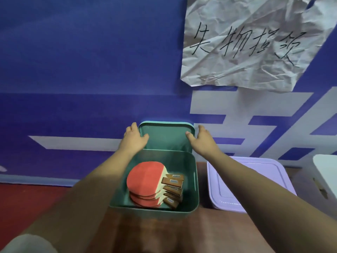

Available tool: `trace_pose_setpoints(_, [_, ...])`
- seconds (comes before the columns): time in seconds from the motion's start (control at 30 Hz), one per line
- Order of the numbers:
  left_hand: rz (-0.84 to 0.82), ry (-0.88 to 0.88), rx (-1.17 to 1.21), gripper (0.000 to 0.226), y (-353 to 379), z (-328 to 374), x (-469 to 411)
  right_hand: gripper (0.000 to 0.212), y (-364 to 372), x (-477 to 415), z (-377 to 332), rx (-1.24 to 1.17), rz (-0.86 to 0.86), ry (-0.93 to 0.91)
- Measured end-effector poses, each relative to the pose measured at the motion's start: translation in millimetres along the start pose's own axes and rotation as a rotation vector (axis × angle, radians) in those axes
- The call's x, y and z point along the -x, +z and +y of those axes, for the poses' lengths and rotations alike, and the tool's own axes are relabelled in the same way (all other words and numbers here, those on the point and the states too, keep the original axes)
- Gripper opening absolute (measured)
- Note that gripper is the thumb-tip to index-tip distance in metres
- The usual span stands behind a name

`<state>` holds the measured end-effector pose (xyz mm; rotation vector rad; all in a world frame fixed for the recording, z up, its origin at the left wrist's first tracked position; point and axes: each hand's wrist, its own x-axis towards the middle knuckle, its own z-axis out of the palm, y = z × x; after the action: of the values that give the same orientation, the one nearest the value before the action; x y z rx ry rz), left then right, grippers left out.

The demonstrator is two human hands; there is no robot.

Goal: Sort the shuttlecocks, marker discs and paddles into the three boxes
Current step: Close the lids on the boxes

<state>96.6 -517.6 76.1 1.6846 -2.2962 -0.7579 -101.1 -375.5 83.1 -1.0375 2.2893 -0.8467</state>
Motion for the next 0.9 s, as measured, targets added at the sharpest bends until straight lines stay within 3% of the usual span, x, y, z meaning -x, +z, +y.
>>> trace_pose_setpoints(0.3, [-0.029,0.143,0.11,0.037,16,-30,-24,0.052,23,0,-9,-0.263,0.013,0.083])
trace_pose_setpoints(0.63, [0.326,0.378,0.477,0.034,-42,-6,29,0.053,-13,45,-41,-0.543,0.146,0.019])
trace_pose_setpoints(0.77, [0.271,0.402,0.594,0.031,-82,14,65,0.05,-35,70,-53,-0.726,0.051,0.041])
trace_pose_setpoints(0.9, [0.249,0.463,0.705,0.02,-100,30,111,0.049,-43,93,-65,-1.004,-0.105,0.183])
